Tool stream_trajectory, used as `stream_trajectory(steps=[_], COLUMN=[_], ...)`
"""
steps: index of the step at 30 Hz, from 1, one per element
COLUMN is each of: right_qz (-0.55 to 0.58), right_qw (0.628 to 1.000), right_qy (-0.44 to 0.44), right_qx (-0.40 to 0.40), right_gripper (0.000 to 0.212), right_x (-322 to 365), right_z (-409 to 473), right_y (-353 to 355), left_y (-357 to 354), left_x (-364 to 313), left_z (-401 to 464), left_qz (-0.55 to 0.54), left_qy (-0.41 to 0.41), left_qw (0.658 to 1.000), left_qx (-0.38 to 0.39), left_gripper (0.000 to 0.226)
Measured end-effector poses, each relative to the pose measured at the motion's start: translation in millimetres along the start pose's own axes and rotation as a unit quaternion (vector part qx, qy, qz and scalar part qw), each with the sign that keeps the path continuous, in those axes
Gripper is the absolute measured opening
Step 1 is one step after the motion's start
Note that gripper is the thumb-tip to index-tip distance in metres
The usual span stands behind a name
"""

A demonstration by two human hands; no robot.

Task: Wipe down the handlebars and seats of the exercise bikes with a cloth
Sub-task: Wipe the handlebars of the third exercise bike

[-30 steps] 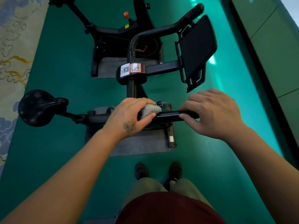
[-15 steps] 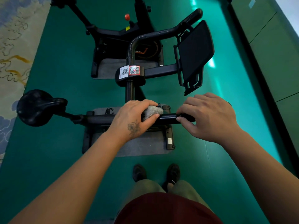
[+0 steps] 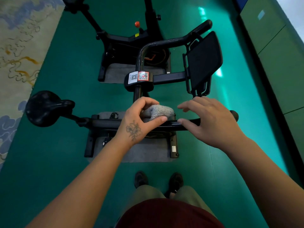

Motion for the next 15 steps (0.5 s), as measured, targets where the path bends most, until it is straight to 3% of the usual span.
stream_trajectory(steps=[8,15], right_qz=[0.223,0.339], right_qw=[0.972,0.937], right_qy=[-0.048,-0.084], right_qx=[0.048,-0.001], right_gripper=[0.074,0.046], right_x=[30.2,59.5], right_z=[11.7,24.2], right_y=[-8.8,-6.6], left_y=[3.1,16.7], left_x=[-19.6,-20.1], left_z=[-1.0,-2.7], left_qz=[-0.122,-0.156], left_qy=[-0.010,-0.002], left_qw=[0.992,0.988], left_qx=[-0.002,0.003], left_gripper=[0.053,0.055])
Point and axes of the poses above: each hand's wrist, its own z-axis towards the middle knuckle, its own y-axis out of the back of the hand, x = y × z, the point moved 5 cm from there along z, towards the middle knuckle, and after that the axes turned 15 degrees about -z, right-handed, at the moved point
